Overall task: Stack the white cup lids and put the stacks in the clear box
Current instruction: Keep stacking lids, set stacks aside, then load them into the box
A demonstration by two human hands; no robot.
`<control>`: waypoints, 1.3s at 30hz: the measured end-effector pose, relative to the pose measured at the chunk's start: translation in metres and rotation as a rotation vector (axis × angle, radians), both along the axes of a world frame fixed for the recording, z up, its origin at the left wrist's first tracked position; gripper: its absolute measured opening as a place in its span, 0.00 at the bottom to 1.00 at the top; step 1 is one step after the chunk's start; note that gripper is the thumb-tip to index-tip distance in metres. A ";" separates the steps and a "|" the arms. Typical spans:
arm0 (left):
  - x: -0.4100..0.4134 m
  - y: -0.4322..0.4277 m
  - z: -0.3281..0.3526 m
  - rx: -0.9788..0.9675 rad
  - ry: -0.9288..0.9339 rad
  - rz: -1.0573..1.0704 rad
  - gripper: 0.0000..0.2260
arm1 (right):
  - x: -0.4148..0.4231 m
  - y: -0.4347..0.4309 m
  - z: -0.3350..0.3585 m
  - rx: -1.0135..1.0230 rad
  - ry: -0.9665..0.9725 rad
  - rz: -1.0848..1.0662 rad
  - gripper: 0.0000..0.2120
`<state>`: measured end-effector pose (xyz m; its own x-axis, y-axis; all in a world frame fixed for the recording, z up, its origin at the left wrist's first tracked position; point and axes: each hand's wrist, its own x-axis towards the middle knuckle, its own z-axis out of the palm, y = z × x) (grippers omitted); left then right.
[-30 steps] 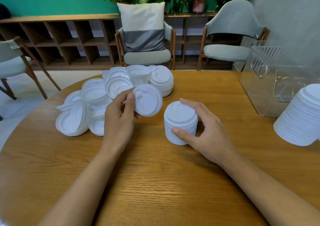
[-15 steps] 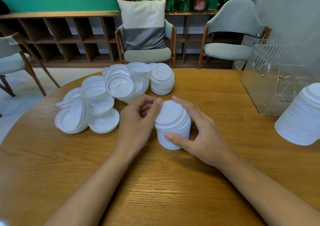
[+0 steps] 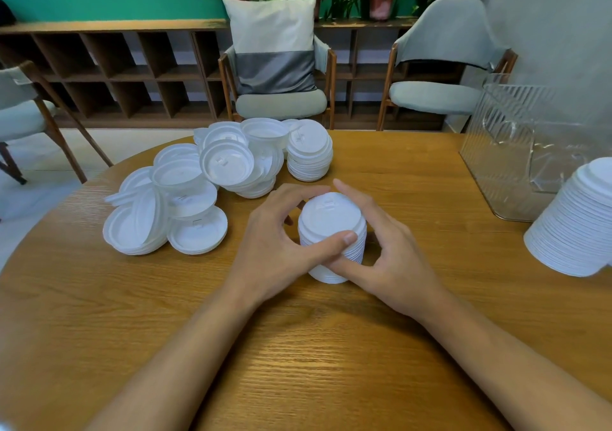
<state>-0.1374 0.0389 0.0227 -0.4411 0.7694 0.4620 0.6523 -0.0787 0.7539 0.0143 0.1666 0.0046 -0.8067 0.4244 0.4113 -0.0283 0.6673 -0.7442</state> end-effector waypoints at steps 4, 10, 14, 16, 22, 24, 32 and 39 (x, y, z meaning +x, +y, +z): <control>0.002 0.003 -0.004 -0.007 -0.077 -0.032 0.25 | 0.001 -0.001 0.000 -0.016 0.012 0.017 0.40; 0.003 0.005 -0.010 -0.049 -0.248 -0.092 0.27 | 0.002 0.000 -0.003 -0.026 -0.033 0.012 0.42; 0.004 0.005 -0.012 -0.053 -0.235 -0.084 0.27 | 0.001 0.000 -0.004 -0.022 -0.064 0.010 0.43; 0.004 0.005 -0.014 -0.054 -0.202 -0.089 0.26 | 0.001 0.000 -0.004 -0.012 -0.062 0.001 0.42; -0.011 -0.008 -0.005 0.004 -0.111 -0.057 0.24 | 0.000 -0.001 -0.002 0.032 -0.067 -0.032 0.43; -0.019 -0.015 -0.005 0.058 -0.089 0.101 0.16 | 0.001 -0.001 -0.002 0.024 -0.070 -0.037 0.43; -0.058 -0.081 -0.031 -0.107 0.610 0.432 0.08 | -0.007 -0.010 0.003 -0.032 -0.039 -0.032 0.42; -0.063 -0.088 -0.039 -0.172 0.527 0.554 0.07 | -0.035 -0.026 0.006 -0.049 -0.011 0.013 0.42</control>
<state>-0.2000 -0.0496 -0.0168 -0.5374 0.5809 0.6113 0.8375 0.4528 0.3059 -0.0207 0.1408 0.0103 -0.8166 0.4333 0.3813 -0.0282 0.6298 -0.7762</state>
